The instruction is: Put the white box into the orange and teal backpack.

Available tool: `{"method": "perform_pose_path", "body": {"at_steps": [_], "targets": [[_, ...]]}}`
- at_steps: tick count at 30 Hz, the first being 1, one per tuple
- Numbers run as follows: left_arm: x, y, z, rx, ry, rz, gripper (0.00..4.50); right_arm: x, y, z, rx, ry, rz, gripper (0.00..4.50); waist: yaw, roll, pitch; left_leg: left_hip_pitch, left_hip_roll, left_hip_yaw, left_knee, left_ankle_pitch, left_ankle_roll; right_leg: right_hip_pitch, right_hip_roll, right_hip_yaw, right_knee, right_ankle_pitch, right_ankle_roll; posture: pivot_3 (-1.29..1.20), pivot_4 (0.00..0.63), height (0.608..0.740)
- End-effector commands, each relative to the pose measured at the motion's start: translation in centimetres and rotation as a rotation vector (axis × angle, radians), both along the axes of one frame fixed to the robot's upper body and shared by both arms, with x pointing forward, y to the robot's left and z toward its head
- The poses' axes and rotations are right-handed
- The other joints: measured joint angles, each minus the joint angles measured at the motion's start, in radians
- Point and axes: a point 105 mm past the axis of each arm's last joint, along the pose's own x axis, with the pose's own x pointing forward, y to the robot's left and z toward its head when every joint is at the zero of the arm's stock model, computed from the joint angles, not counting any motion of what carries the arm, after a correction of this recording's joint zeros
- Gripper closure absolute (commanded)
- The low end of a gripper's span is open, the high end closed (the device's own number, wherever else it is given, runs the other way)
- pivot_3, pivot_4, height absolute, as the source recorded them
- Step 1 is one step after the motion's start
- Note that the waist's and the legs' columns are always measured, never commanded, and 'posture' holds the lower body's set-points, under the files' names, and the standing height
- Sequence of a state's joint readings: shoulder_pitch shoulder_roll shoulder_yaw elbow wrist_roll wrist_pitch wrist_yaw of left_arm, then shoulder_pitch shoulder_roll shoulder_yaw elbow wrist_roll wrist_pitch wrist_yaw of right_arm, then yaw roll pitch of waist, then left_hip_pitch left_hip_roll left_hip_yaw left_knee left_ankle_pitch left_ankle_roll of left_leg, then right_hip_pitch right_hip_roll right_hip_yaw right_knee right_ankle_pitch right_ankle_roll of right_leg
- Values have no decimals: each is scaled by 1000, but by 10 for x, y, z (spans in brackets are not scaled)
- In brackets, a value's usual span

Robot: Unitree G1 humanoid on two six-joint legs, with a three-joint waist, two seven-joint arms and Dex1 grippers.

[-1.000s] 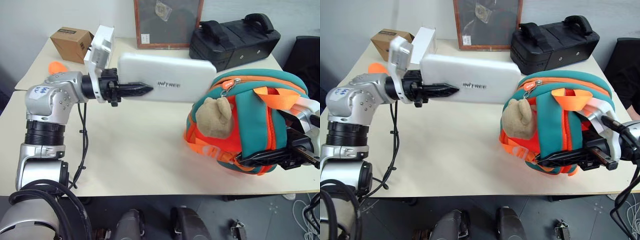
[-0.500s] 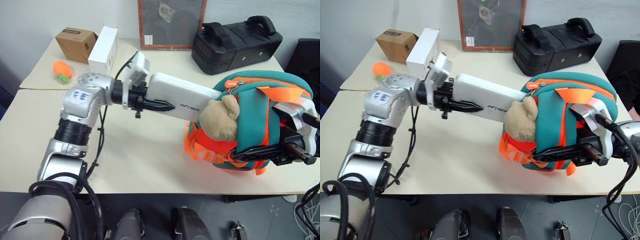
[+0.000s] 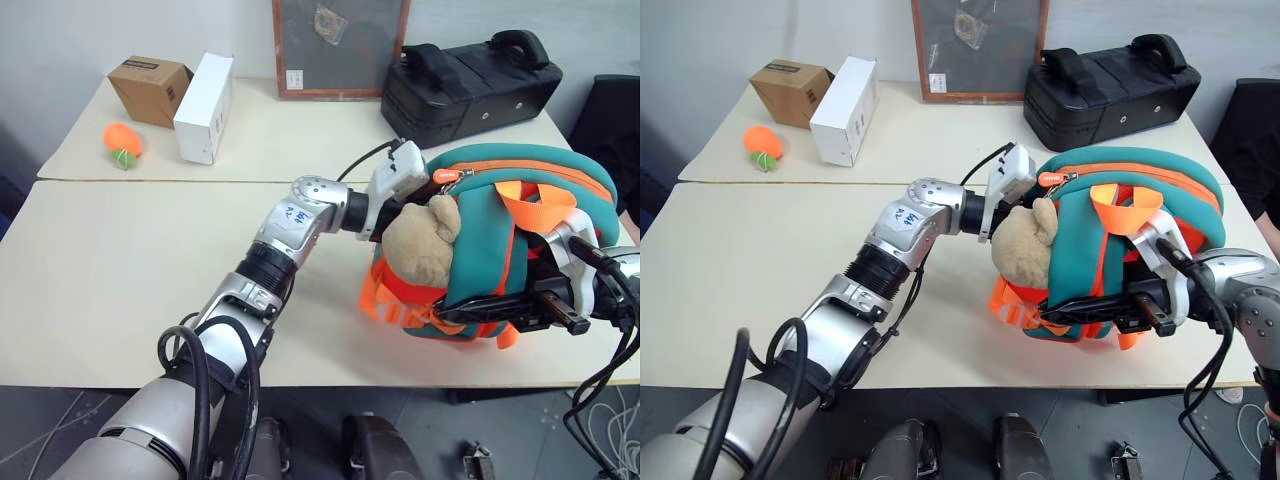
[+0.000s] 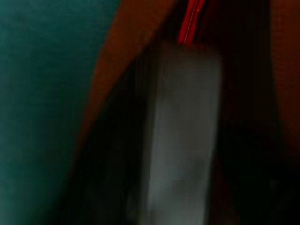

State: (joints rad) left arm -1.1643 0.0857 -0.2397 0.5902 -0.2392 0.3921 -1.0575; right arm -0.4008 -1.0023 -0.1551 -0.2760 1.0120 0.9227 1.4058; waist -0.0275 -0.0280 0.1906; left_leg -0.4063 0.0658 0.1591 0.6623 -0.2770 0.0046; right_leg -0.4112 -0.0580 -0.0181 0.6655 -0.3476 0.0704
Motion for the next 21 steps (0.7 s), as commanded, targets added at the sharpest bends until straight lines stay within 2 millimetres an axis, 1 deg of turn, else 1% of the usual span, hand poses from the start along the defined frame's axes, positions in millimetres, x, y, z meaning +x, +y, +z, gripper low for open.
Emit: {"method": "perform_pose_path", "body": {"at_steps": [1,2,3,5,7,9,11,13,16,18,20,21], "targets": [[-9,22,27,-73,-53,-20,398,4,0,4,17,-18,-24,4500,-6,0,0,0,0,-1,-1,0,0,0,1,1,1,0,0,0,150,740],[-10,32,32,-85,-57,-12,116,7,0,4,22,-19,-37,4500,-8,0,0,1,0,-2,-1,0,-1,-1,1,2,2,0,-1,0,150,740],[-13,45,39,-102,-54,-9,51,9,1,3,28,-20,-48,4500,-11,0,0,1,0,-3,-1,0,-2,-1,2,3,2,0,-1,0,150,740],[-25,71,51,-131,-44,-21,51,13,3,1,33,-27,-63,4500,-13,0,0,1,0,-4,0,0,-3,-2,3,4,5,-1,-1,0,150,740],[-42,99,62,-152,-16,-43,51,15,5,-3,25,-37,-68,4500,-15,1,0,1,0,-5,0,1,-4,-3,3,4,7,-1,-2,0,150,740],[-56,118,70,-154,-2,-57,51,16,6,-5,25,-36,-69,4500,-12,1,0,1,0,-6,0,1,-4,-3,3,4,8,-1,-3,0,150,740],[-66,129,78,-156,-10,-42,51,17,7,-5,30,-34,-71,4500,-3,1,0,1,0,-7,1,1,-4,-2,2,3,8,-1,-3,0,150,740],[-75,129,82,-142,-36,-22,51,18,8,-6,31,-37,-77,4500,6,1,0,1,-2,-9,2,0,-3,1,1,1,7,-1,-2,0,150,740],[-87,116,73,-96,-66,-23,51,19,9,-6,41,-35,-81,4500,12,1,0,1,-3,-11,4,0,-2,3,-1,0,6,-1,-1,0,150,740],[-74,102,59,-38,-148,73,51,19,10,-6,46,-34,-80,4500,15,1,0,1,-4,-11,4,0,-1,3,-1,0,6,-1,-1,0,150,740],[-71,93,44,24,-206,84,51,18,11,-6,49,-36,-80,4500,18,1,0,2,-4,-11,4,0,-2,3,-1,0,6,-1,-1,0,150,740],[-73,89,38,42,-203,53,51,18,11,-5,50,-38,-79,4500,19,1,0,2,-4,-10,4,0,-2,3,0,1,6,-1,-1,0,150,740]]}}
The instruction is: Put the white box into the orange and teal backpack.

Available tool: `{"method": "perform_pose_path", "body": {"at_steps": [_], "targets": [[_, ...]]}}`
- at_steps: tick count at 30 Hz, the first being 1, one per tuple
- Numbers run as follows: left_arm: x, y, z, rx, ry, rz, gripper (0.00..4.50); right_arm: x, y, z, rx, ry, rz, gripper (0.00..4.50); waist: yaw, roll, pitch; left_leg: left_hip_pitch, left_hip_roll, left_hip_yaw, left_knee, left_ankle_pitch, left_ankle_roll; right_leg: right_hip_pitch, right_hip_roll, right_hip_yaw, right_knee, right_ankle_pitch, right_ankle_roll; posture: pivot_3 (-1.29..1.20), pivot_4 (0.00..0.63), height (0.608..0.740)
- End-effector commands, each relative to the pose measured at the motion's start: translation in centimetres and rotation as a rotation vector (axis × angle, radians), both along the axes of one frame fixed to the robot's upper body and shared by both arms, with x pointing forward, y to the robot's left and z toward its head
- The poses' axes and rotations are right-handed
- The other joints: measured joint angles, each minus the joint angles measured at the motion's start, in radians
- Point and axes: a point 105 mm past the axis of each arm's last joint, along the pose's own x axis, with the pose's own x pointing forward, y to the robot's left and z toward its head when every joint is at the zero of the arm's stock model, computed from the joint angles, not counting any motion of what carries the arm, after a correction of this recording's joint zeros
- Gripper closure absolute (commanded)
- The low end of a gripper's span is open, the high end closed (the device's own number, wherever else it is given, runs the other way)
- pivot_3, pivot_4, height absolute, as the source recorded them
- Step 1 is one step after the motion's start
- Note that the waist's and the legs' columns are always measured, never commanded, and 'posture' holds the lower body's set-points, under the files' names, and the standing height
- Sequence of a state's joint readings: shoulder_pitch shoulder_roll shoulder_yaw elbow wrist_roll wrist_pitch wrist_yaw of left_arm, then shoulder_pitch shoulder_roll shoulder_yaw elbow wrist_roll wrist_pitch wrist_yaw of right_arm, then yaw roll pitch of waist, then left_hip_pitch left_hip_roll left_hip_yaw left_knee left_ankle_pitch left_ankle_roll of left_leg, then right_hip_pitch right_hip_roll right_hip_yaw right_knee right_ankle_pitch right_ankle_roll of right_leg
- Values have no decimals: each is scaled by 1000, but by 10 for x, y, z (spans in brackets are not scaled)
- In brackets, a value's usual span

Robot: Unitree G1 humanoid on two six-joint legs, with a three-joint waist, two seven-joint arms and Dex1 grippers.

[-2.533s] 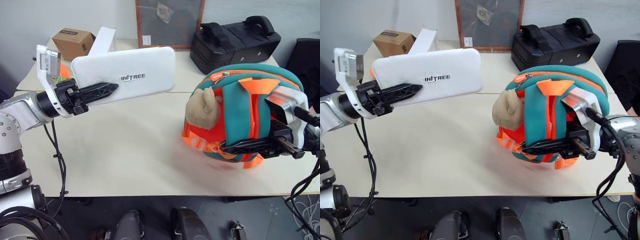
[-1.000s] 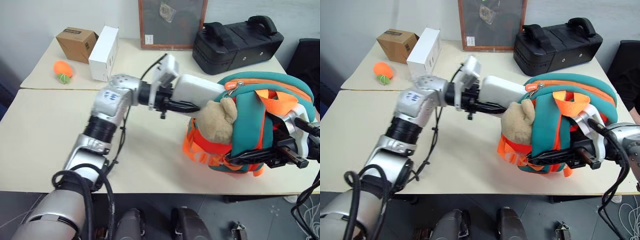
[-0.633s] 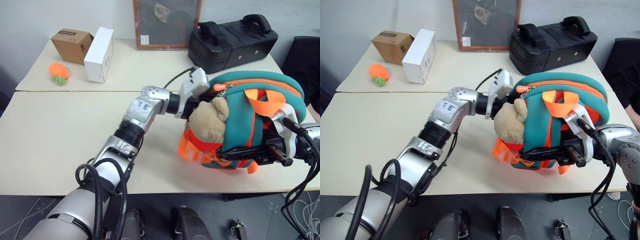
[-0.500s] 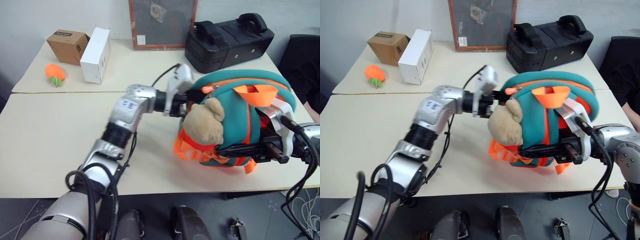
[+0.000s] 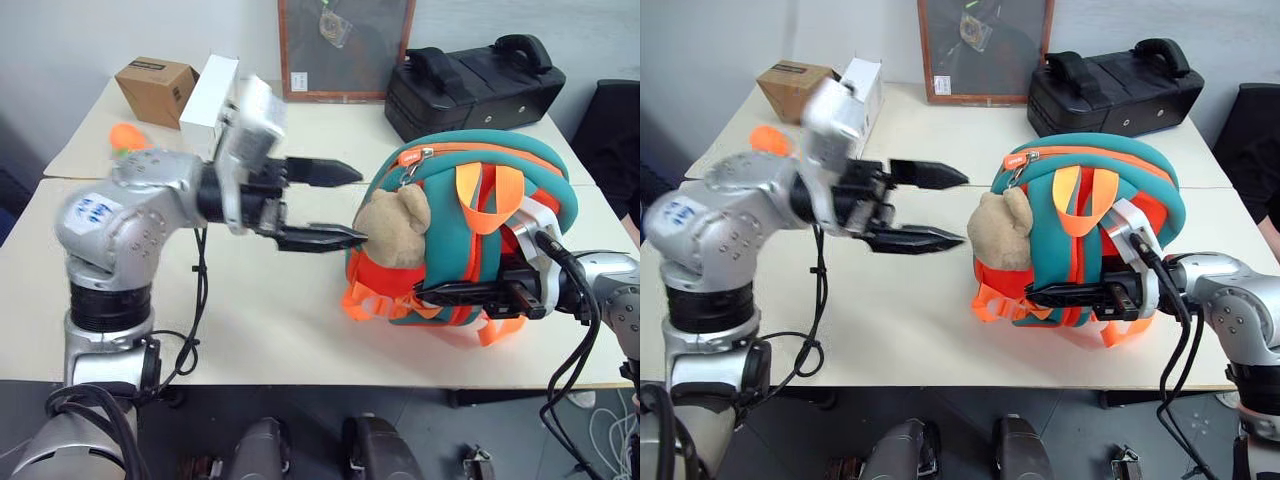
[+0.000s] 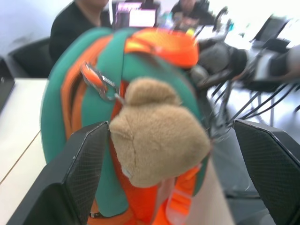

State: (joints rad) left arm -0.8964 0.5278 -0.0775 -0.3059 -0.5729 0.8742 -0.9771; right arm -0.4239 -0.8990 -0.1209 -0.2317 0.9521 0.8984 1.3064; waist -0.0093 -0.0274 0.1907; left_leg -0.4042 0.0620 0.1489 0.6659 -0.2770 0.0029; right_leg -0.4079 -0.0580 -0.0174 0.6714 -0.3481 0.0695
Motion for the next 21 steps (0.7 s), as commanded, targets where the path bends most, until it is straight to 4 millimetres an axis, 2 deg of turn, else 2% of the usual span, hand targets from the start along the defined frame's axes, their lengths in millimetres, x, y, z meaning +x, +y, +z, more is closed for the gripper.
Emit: {"method": "perform_pose_path", "body": {"at_steps": [1,8,11,12,18,21], "targets": [[-2,-14,-14,66,-86,-24,51,-3,3,7,13,-34,18,4500,-1,0,0,0,0,0,0,0,0,0,0,0,0,0,0,0,150,740],[12,-37,-29,74,-125,0,51,-5,5,10,23,-41,23,4500,3,0,0,0,1,1,0,0,-1,-1,2,1,0,0,0,0,150,740],[10,-39,-23,13,-99,-9,630,-7,5,6,11,-42,22,4500,4,0,0,0,1,1,0,0,-1,-1,2,1,0,0,0,0,150,740],[10,-38,-21,2,-92,-10,956,-7,5,5,12,-40,16,4500,4,0,0,0,1,1,0,0,-1,-1,2,1,0,0,0,0,150,740],[6,-21,-11,-34,-52,-28,2663,-4,2,0,9,-28,-14,4500,2,0,0,0,2,1,0,0,-1,-1,2,1,1,0,0,0,150,740],[3,-11,-3,-58,-29,-42,3232,-1,1,-3,15,-22,-36,4500,2,0,0,0,2,1,0,0,-1,-1,2,1,1,0,0,0,150,740]]}}
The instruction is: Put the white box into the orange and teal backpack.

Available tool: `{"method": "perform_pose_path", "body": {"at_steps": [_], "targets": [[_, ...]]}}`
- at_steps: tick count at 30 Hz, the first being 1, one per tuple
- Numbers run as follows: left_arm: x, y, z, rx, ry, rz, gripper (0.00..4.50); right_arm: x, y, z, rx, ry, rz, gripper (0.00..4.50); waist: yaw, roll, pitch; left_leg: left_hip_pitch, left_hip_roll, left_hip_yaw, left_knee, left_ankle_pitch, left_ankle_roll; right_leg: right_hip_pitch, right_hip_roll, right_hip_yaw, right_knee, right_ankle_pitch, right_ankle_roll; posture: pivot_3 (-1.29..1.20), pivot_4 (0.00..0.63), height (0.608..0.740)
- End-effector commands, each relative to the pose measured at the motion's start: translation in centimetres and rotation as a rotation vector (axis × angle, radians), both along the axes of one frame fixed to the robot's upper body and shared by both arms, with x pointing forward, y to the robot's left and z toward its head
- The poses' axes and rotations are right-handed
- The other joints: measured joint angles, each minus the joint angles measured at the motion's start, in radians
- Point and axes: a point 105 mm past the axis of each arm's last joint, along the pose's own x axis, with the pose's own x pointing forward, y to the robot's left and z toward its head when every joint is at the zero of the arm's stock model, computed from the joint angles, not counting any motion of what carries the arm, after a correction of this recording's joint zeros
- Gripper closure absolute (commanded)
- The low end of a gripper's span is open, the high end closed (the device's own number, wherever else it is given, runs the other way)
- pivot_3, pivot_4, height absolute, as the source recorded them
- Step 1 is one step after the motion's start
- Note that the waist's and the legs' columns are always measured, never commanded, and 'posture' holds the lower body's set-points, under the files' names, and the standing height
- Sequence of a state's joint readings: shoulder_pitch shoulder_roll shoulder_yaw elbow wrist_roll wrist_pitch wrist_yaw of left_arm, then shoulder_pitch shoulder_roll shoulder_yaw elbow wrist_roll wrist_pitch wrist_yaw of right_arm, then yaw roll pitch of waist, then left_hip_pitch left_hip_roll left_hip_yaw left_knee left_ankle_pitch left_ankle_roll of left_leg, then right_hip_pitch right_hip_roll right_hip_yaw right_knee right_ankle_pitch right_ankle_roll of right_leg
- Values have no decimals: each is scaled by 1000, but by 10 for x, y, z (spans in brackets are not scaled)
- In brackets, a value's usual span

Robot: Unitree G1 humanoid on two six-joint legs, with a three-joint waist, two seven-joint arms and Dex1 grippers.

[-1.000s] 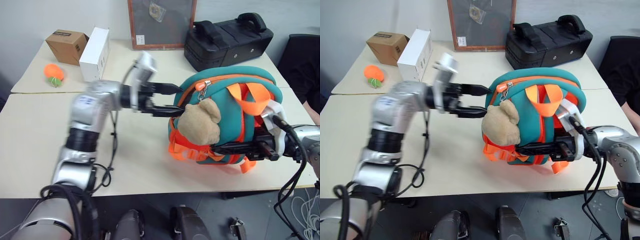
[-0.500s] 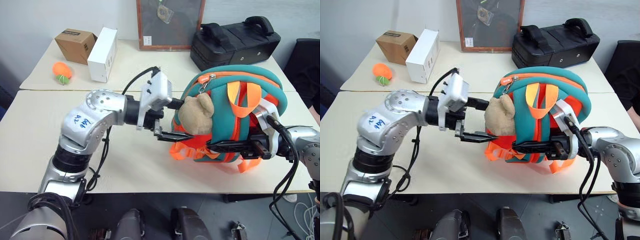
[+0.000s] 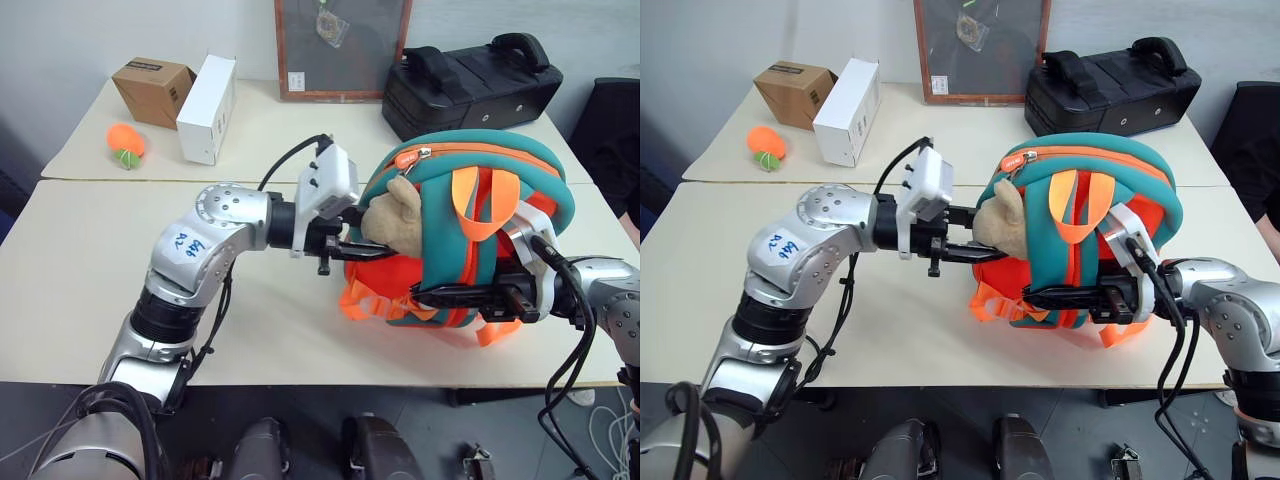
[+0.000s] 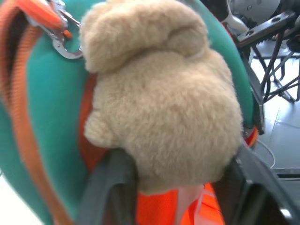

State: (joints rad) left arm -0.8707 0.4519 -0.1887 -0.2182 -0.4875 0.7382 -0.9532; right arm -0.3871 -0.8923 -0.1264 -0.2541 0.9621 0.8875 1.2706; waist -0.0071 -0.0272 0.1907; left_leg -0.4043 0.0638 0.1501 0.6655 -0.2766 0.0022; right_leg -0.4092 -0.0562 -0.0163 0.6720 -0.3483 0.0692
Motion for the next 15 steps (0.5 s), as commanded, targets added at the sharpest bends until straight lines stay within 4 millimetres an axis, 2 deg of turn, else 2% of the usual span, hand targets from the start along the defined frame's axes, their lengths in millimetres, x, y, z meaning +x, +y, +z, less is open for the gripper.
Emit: {"method": "perform_pose_path", "body": {"at_steps": [1,4,6,9,12,15], "targets": [[-10,14,24,-71,-20,-38,3372,1,0,2,14,-30,-17,4500,-1,0,0,0,0,0,0,0,0,0,0,0,0,0,0,0,150,740],[-8,27,34,-77,-10,-30,3671,2,-1,1,14,-34,-28,4500,-1,0,0,0,0,0,0,0,0,0,0,0,0,0,0,0,150,740],[-2,40,46,-104,-15,-1,3719,2,-2,1,17,-33,-35,4500,-1,0,0,0,0,0,0,0,0,0,0,0,0,0,0,0,150,740],[20,65,61,-128,-24,101,3719,2,-6,1,26,-30,-48,4500,-2,0,0,0,0,0,0,0,0,0,0,0,0,0,0,0,150,740],[37,86,55,-86,-17,176,3719,-4,-9,3,39,-19,-48,4500,-6,0,0,0,0,0,0,0,0,0,1,0,0,0,0,0,150,740],[45,104,36,-30,11,217,3719,-10,-13,4,54,-4,-50,4500,-9,0,0,0,0,0,-1,0,0,0,0,-1,0,0,0,0,150,740]]}}
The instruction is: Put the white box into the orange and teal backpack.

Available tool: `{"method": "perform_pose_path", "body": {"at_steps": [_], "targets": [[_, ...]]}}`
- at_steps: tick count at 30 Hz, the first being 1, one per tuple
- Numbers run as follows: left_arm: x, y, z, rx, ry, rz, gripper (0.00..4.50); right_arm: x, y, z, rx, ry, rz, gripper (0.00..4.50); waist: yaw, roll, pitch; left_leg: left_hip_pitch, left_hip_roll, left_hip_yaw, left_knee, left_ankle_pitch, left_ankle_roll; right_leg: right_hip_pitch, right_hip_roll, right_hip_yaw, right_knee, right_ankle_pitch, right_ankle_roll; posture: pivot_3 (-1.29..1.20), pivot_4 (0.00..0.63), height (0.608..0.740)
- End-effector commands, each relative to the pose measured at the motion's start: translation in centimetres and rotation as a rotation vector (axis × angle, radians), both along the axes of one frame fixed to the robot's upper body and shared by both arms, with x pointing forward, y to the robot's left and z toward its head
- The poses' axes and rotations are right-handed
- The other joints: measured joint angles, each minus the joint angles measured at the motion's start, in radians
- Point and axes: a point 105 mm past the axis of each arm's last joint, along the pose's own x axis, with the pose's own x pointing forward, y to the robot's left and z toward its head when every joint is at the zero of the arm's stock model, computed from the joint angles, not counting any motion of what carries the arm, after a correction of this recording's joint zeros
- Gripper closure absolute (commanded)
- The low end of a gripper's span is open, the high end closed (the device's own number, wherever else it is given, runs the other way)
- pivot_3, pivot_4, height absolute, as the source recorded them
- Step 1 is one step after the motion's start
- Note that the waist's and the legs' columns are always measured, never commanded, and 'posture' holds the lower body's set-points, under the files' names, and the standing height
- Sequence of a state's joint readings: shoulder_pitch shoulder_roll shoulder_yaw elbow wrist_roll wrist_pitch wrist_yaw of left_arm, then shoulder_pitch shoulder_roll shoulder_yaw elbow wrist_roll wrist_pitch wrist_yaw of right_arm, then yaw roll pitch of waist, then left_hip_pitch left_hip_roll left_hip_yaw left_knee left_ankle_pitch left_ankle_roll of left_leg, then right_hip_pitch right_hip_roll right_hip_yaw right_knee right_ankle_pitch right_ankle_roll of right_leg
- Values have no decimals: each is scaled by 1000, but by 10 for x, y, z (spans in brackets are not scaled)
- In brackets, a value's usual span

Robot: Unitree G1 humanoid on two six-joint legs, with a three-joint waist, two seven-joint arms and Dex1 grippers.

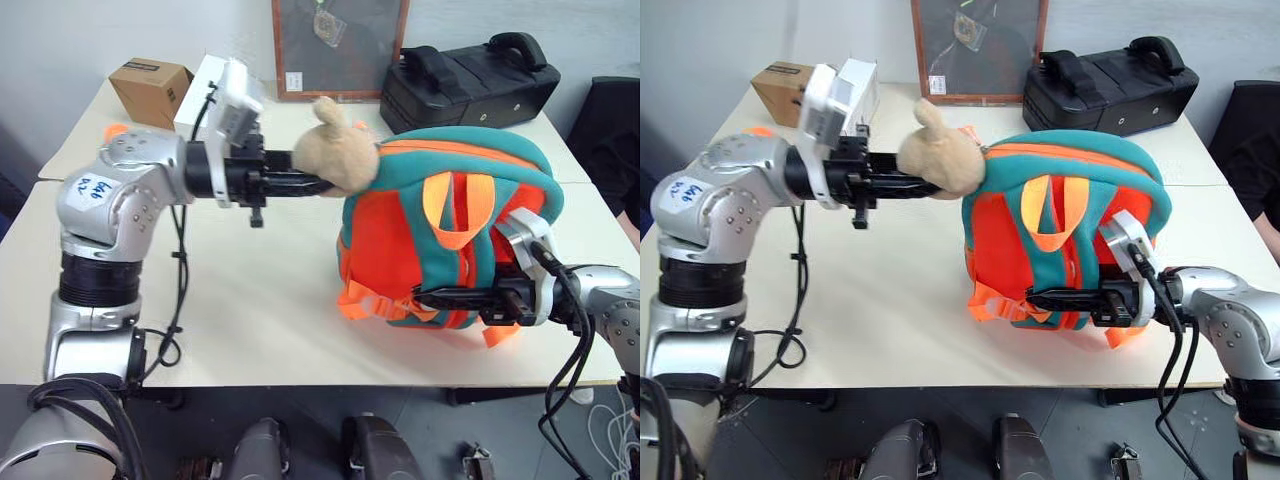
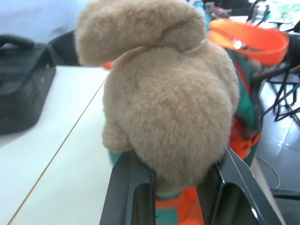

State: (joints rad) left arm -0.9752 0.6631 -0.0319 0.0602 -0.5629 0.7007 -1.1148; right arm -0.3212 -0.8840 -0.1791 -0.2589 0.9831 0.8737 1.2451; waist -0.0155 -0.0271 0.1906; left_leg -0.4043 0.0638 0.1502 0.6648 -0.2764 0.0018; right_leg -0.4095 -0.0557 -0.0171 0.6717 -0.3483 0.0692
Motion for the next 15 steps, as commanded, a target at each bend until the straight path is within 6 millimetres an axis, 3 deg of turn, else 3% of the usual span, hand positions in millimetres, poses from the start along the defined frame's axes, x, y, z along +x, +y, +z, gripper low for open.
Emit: {"method": "perform_pose_path", "body": {"at_steps": [1,11,15], "targets": [[12,30,-8,32,-11,101,3719,-10,-6,7,21,-13,-2,4500,-2,0,0,0,0,0,0,0,0,0,0,0,0,0,0,0,150,740],[19,45,-53,122,62,145,3719,-16,-24,5,109,31,-100,4500,-12,0,0,0,0,0,0,0,0,0,0,0,0,0,0,0,150,740],[23,45,-32,20,82,146,3719,-15,-36,7,169,52,-161,4500,-10,0,0,0,0,0,0,0,0,0,0,0,0,0,0,0,150,740]]}}
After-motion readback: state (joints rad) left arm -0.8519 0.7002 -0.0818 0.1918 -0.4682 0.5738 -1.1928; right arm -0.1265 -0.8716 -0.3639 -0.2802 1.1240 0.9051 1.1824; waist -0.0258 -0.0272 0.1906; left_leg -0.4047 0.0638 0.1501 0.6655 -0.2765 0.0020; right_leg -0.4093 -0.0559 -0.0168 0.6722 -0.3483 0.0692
